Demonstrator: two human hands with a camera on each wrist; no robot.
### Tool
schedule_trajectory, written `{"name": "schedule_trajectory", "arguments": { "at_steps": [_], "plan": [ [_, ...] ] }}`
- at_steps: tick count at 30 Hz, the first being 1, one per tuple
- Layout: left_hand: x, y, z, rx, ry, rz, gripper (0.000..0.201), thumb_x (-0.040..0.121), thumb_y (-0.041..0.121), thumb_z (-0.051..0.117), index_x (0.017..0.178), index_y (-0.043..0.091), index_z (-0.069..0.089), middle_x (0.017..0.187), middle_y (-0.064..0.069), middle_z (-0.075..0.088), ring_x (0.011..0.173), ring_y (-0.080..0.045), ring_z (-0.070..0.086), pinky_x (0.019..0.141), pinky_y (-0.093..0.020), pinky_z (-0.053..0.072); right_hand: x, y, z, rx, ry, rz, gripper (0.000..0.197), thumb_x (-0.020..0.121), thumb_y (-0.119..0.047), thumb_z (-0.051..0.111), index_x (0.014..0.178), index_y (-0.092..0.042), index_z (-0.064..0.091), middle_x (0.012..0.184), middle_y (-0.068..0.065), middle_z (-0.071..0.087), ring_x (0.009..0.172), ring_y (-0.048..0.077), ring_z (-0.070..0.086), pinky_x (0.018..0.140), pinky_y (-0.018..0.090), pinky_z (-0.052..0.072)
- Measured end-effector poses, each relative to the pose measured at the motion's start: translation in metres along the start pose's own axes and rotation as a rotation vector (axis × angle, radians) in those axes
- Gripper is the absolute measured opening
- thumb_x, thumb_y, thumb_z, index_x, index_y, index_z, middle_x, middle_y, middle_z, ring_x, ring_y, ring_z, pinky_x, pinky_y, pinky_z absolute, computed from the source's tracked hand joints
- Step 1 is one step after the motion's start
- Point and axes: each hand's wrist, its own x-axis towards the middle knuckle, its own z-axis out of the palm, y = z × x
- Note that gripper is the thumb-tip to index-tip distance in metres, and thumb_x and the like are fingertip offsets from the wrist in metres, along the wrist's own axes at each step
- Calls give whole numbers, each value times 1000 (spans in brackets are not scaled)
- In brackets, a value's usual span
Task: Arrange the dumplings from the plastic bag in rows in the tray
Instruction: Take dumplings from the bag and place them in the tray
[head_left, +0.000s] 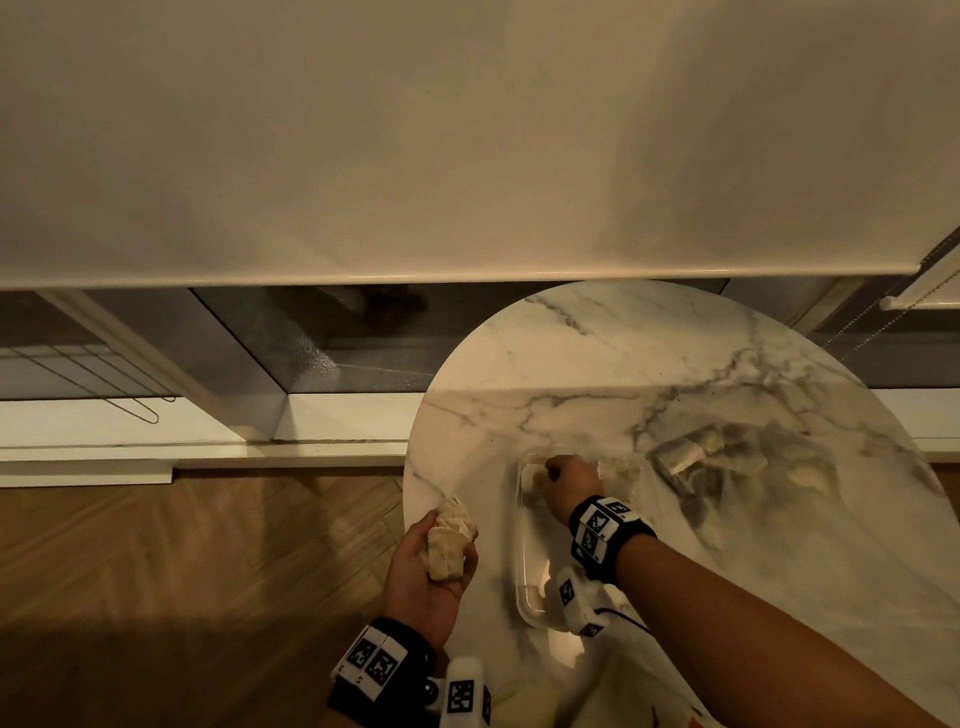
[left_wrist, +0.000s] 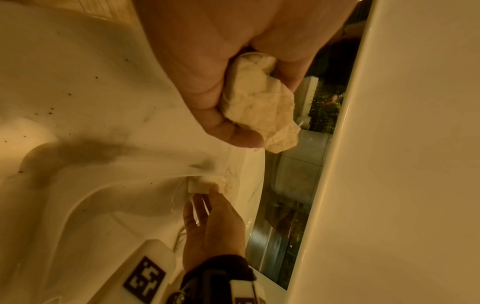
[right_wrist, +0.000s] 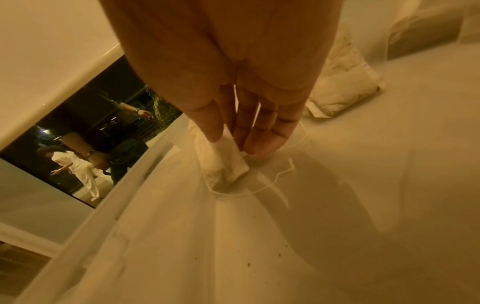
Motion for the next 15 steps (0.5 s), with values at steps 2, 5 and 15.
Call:
{"name": "schedule_trajectory", "arguments": {
  "at_steps": [2,5,15],
  "plan": [
    [1,2,-2,-7,8,4,24,93,23,60,106,3,64,95,-16,66,85,-27,63,50,-28,56,2,3,3,9,-7,6,24,87,-19,68,110,-12,71,104,9,72,103,27,67,86,28,51],
    [1,4,-2,-15,1,9,24,94,23,59,105,3,64,95,-16,66,84,-27,63,49,-28,56,4,5,6,39,7,34,27,79,-18,76,105,-15,71,96,4,74,93,21,69,84,33,56],
    [5,1,3,-1,-5,-3,23,95,22,58,106,3,63,94,-16,65,82,-26,62,50,-28,56,5,8,3,153,101,21,18,75,-5,77,82,-15,64,71,-1,65,69,17,63,63,28,54]
  ]
}}
